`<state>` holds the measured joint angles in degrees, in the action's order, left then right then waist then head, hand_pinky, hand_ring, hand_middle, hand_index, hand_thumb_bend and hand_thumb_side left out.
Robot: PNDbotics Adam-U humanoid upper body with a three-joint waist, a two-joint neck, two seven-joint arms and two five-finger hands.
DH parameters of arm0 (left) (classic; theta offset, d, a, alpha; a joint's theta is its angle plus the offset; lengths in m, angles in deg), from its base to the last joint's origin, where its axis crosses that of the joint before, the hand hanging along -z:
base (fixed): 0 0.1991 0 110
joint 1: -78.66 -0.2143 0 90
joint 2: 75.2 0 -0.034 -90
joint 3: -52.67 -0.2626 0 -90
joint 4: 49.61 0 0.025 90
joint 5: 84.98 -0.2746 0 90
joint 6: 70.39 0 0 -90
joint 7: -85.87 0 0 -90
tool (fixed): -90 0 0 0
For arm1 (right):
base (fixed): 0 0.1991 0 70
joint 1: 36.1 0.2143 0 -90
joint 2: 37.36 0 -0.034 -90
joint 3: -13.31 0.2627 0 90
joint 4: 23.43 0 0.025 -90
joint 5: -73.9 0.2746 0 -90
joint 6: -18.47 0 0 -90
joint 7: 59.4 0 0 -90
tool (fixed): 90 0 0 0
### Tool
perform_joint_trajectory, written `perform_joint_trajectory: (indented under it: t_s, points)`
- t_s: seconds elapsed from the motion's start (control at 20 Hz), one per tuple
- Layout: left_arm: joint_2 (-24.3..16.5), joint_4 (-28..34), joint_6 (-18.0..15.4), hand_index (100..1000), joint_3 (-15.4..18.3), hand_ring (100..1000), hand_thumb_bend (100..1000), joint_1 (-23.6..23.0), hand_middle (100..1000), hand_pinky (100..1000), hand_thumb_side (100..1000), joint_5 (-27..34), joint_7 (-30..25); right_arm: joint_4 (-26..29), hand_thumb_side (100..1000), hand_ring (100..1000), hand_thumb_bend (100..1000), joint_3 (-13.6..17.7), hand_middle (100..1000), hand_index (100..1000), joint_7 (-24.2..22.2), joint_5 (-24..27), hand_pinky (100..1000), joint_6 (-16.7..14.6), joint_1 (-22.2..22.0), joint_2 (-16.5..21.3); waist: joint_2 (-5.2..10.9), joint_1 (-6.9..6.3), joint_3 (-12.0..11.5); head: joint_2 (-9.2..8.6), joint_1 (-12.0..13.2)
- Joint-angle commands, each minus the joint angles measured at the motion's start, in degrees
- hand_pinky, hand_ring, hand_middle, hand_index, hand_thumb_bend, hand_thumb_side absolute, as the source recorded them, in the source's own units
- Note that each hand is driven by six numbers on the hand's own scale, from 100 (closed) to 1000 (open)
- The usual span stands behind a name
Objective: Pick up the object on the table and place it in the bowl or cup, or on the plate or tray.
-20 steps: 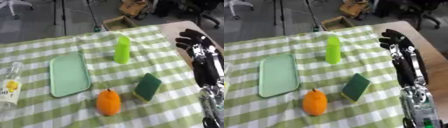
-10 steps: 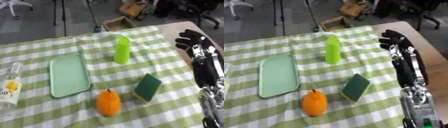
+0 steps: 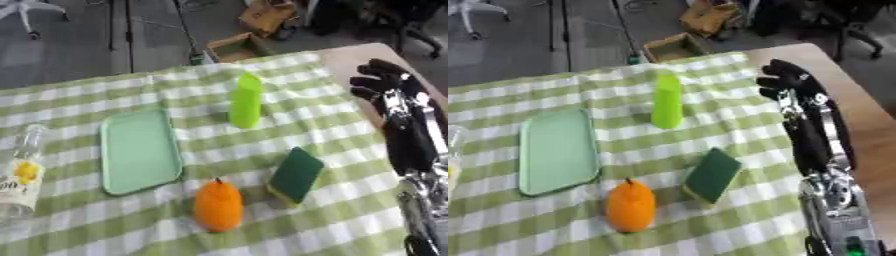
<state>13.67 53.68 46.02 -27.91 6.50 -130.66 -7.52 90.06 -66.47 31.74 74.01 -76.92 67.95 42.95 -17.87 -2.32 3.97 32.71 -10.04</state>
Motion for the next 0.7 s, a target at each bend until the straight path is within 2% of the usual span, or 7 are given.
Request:
perform_joint_trajectory:
  t_s: [0.05,0.3,0.7]
  points:
    - [-1.7,-4.5,0.9,856,-0.4,555,803,2.3,673,621,533,-5.9,-6.7,1.1,642,772,100,0.0,763,838,-0.2,0.0,796,-0.1,0.2,0.6,7.72,0.32,0.2,0.08,-0.1]
    - [-0.7,-10.8,1.3,847,-1.7,529,768,5.9,648,596,539,-10.6,-9.2,1.1,642,772,100,-0.1,763,839,-0.3,0.1,796,-0.1,0.3,0.7,7.69,0.43,0.6,-0.05,0.1]
    - [0.1,-17.8,-0.5,834,-4.2,460,711,8.6,576,552,522,-12.9,-10.8,1.1,643,772,100,-0.2,764,839,-0.5,0.2,797,-0.1,0.4,0.7,7.56,0.48,0.9,0.00,0.4]
